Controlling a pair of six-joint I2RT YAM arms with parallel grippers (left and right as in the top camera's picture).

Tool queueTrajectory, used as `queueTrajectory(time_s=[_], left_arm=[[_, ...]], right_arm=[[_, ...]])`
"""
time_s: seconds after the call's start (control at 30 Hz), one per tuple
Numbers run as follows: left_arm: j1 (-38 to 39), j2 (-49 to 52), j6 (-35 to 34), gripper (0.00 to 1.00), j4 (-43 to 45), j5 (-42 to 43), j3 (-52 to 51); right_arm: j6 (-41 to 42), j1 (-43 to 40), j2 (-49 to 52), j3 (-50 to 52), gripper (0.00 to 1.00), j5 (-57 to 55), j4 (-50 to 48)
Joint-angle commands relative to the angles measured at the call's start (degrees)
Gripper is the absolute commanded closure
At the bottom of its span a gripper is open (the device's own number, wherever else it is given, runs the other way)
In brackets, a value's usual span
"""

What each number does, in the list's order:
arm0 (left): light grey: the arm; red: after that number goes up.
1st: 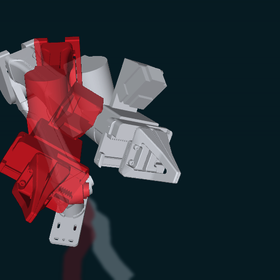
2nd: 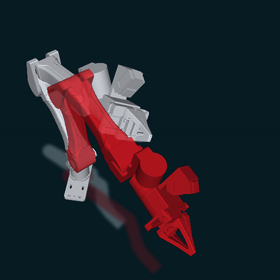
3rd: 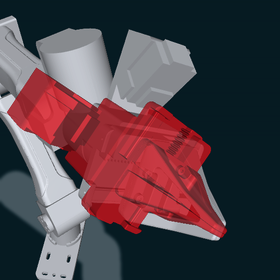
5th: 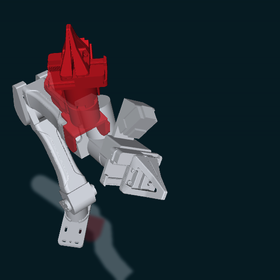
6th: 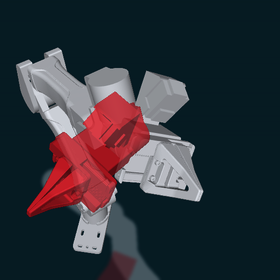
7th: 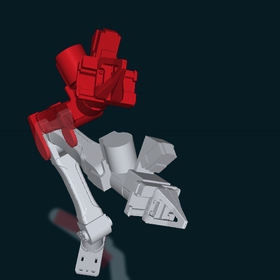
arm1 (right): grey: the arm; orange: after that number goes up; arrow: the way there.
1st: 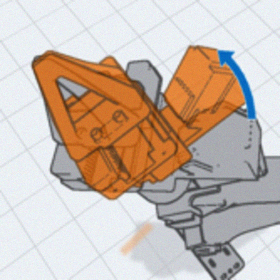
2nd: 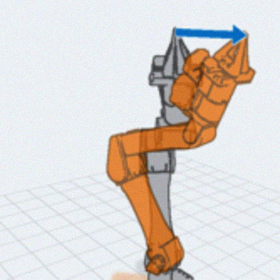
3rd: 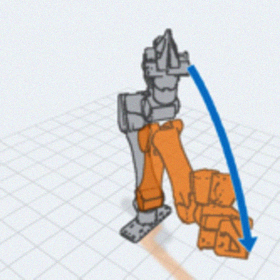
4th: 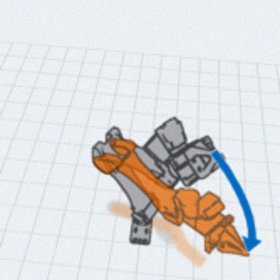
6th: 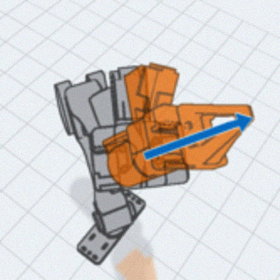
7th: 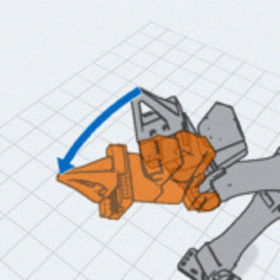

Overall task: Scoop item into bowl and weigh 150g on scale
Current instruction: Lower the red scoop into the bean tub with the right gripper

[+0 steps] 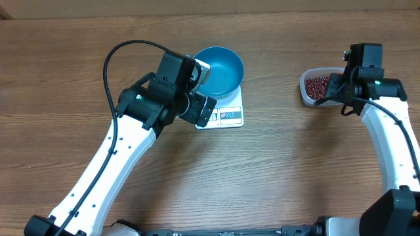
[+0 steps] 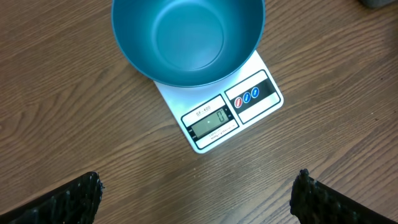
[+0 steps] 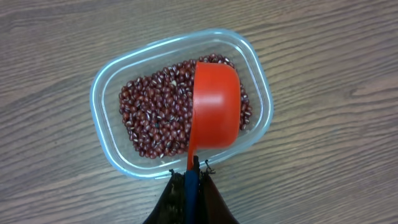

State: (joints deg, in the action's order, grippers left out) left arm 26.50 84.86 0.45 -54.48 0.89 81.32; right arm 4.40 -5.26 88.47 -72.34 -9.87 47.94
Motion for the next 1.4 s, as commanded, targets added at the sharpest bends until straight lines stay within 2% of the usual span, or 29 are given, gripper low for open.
queueTrajectory(time_s=[0.0,0.73,1.17,1.37], left_arm=[[-0.24,-0.33,1.29,0.00,0.09,0.63,0.92],[-0.24,-0.33,1.29,0.00,0.09,0.63,0.92],[-0.24,-0.33,1.29,0.00,0.09,0.63,0.92],[-0.24,-0.33,1.29,0.00,0.09,0.63,0.92]], right_arm=[[-0.44,-0.35,0.48,-0.79,0.96,-0.37,-0.83],[-0.42,-0.35,6.99,-0.35,0.96,4.00,-1.16],[0.02,-0.59,10.58,-0.37,0.96,14.32,-1.20],[2.49,-3.78,10.58,-0.35,0.96,19.30,-2.16]])
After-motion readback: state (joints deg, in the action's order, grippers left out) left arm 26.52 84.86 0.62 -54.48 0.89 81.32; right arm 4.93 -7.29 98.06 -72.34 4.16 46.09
